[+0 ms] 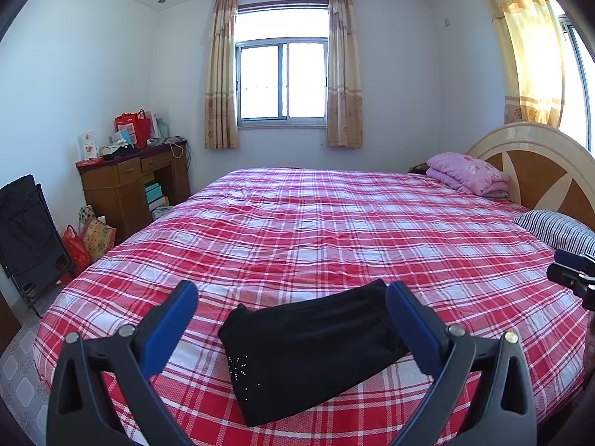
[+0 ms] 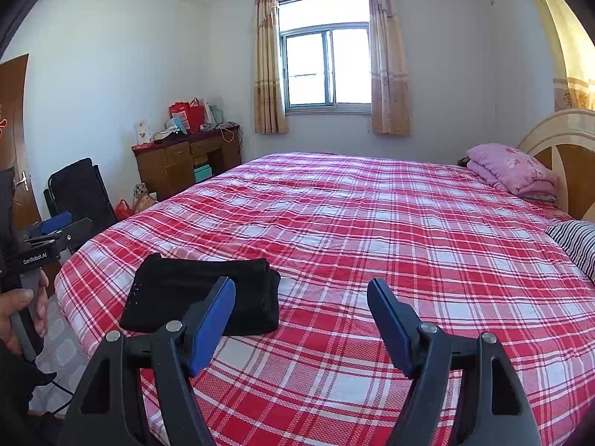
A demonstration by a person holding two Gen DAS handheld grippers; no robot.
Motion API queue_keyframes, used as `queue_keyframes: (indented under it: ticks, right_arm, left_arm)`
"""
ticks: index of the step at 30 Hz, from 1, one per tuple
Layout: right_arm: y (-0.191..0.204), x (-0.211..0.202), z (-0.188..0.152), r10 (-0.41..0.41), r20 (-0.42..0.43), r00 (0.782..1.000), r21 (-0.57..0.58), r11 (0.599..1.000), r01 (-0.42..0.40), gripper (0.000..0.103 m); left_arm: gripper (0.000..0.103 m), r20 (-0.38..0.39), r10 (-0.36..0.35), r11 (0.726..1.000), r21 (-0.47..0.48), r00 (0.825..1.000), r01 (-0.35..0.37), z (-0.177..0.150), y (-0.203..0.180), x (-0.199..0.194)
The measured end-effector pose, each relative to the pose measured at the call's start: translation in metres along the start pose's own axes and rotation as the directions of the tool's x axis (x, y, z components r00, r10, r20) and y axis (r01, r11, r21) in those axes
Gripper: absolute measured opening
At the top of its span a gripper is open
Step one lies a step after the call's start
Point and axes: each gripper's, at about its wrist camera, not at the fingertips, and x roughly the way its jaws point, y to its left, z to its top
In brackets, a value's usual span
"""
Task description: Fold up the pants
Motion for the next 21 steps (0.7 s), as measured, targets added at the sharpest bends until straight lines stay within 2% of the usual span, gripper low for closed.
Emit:
queue_keyframes:
  ticks: [6, 10, 17, 21]
  right_arm:
    - [0.0000, -0.0014, -0.0003, -0.004, 0.003, 1.000, -0.005, 1.000, 0.004, 0.075]
    - [0.0020, -0.0024, -0.0003, -0.015, 0.008, 1.000, -0.019, 1.000, 0.015, 0.075]
    - [0.0046, -0.0013, -0.0008, -0.017, 0.005, 1.000, -0.027, 0.999, 0.017, 0.075]
    - [0.0056, -0.0012, -0.0007, -0.016, 0.005, 1.000, -0.030, 0.999, 0.016, 0.075]
  left_arm:
    - [0.103, -0.002, 0.016, 1.000, 0.005, 1.000, -0.016, 0.0002, -0.0014, 0.0004]
    - [0.103, 0.024, 0.047, 0.999, 0.003, 0.999, -0.047, 0.0019, -0.0015, -0.0043]
    - [0.103, 0.016, 0.111, 0.994, 0.020, 0.994, -0.112, 0.0024, -0.0014, -0.0021]
    - [0.103, 0.007, 0.105, 0.994, 0.025, 0.994, -0.105, 0.0013, -0.0028, 0.0003]
